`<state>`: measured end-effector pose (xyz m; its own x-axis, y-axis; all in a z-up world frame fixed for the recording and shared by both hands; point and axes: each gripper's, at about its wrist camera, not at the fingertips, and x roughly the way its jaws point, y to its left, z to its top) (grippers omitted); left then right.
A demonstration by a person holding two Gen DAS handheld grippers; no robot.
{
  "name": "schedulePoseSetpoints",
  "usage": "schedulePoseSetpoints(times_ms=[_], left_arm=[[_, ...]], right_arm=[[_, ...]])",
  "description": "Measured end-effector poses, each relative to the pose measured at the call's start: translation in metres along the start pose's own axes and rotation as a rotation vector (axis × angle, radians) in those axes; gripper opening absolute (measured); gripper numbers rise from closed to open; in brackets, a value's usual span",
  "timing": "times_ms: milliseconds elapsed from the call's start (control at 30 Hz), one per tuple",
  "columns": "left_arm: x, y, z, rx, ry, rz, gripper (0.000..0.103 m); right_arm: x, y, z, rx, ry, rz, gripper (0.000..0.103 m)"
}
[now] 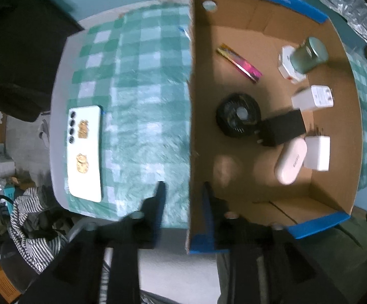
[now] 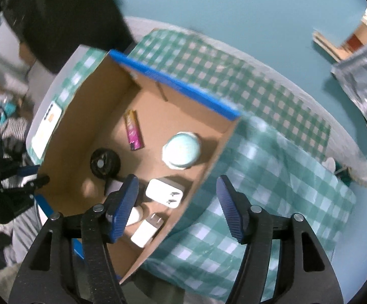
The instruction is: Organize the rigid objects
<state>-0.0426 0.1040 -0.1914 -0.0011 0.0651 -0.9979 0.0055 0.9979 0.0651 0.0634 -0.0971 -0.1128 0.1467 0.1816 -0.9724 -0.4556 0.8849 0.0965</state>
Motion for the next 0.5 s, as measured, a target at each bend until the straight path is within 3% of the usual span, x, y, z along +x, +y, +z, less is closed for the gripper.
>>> schedulePoseSetpoints(times_ms=[133, 267, 367, 500], left_arm=[[-0.010, 0.002, 0.006, -0.007, -0.029, 0.008, 0.043], [-0.025, 0.003, 0.013, -0.015, -0.072, 0.028, 0.054], [-0.042, 0.001, 0.019, -0.015, -0.117, 0.032, 0.070], [-0.067, -0.010, 0.028, 0.024, -0.178, 0.047, 0.079]], right_arm=[[-0.022, -0.010, -0.006, 0.049, -0.043, -0.030, 0.070], [-0.045, -0.020, -0.015, 0.108, -0.099, -0.050, 0.071], [-0.058, -0.027, -0.020, 0.141, -0.136, -0.076, 0.071], [-0.072, -0.039, -0.028, 0.184, -0.163, -0.114, 0.071]])
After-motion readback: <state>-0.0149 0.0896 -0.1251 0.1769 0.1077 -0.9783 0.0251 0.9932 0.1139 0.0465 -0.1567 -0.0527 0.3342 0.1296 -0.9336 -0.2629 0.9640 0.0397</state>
